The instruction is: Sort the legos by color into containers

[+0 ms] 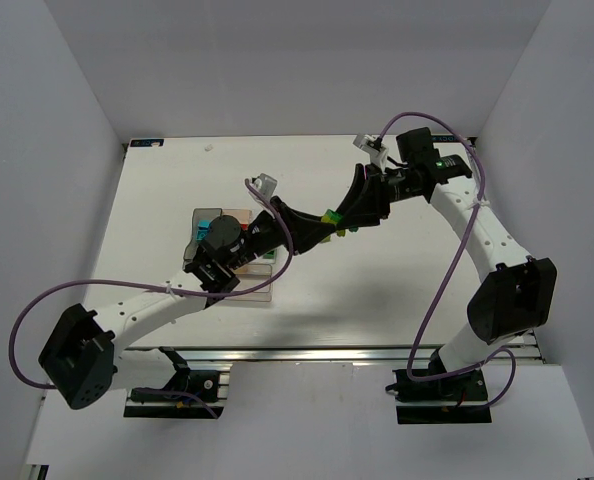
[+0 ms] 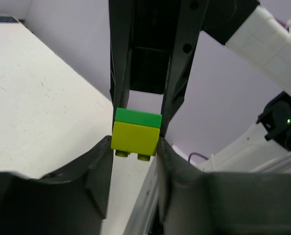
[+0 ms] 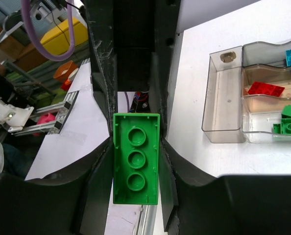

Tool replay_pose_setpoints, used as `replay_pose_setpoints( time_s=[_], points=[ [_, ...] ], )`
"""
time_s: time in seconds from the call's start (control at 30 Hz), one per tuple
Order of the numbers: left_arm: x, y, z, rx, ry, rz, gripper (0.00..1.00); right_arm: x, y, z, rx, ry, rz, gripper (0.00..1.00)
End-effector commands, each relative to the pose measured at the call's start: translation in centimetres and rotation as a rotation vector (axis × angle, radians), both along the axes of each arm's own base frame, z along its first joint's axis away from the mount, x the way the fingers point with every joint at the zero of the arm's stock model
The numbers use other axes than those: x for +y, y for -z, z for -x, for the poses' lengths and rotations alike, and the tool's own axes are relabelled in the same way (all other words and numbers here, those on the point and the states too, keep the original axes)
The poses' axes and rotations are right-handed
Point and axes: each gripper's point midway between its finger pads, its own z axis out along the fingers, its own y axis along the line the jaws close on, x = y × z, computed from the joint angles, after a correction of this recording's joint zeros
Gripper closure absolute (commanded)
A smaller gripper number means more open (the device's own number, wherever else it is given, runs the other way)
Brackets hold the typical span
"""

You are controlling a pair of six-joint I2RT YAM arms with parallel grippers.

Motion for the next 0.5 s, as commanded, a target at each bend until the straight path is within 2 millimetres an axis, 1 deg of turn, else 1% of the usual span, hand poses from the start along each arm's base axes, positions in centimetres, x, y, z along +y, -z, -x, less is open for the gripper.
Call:
replay_pose_setpoints(
  time_s=[0.0, 0.07, 0.1, 0.13, 0.17, 0.2, 0.23, 0.27, 0.3, 0.33, 0.37, 0.4, 0.47],
  points=[
    [-0.5, -2.0, 0.6, -0.046, 0.043, 0.032, 0.63, -0.7, -4.0, 2.8, 0.014, -0.129, -0.179, 1.0],
    [-0.7, -1.8, 0.7, -0.042, 0.054, 0.027, 0.71, -0.7, -4.1, 2.7, 0.017, -0.127, -0.178, 1.0],
    [-0.7, -1.8, 0.7, -0.038, 0.057, 0.024, 0.81, -0.7, -4.1, 2.8, 0.016, -0.128, -0.178, 1.0],
    [-0.7, -1.9, 0.8, -0.042, 0.059, 0.025, 0.84, -0.7, -4.0, 2.7, 0.017, -0.126, -0.176, 1.0],
    [-0.6, -1.8, 0.9, -0.038, 0.059, 0.023, 0.87, -0.8, -4.0, 2.7, 0.02, -0.125, -0.177, 0.95],
    [-0.6, -1.7, 0.9, -0.038, 0.055, 0.02, 0.9, -0.8, -3.9, 2.7, 0.023, -0.125, -0.176, 0.83],
    [-0.5, -1.8, 0.9, -0.039, 0.054, 0.022, 0.93, -0.7, -3.8, 2.7, 0.023, -0.128, -0.176, 0.79],
    [-0.2, -1.9, 1.0, -0.04, 0.046, 0.025, 0.94, -0.8, -3.8, 2.6, 0.024, -0.123, -0.174, 0.74],
    [-0.1, -2.0, 1.0, -0.043, 0.043, 0.027, 0.94, -0.7, -3.8, 2.6, 0.024, -0.124, -0.174, 0.64],
    [0.0, -2.0, 1.1, -0.044, 0.04, 0.027, 0.94, -0.7, -3.7, 2.6, 0.027, -0.124, -0.173, 0.6],
    [0.4, -2.3, 1.0, -0.051, 0.032, 0.033, 0.94, -0.7, -3.6, 2.4, 0.026, -0.122, -0.17, 0.57],
    [0.5, -2.2, 1.0, -0.048, 0.029, 0.028, 0.95, -0.7, -3.6, 2.5, 0.022, -0.121, -0.167, 0.55],
    [0.7, -2.2, 1.2, -0.049, 0.028, 0.026, 0.95, -0.7, -3.3, 2.3, 0.027, -0.117, -0.161, 0.53]
  ],
)
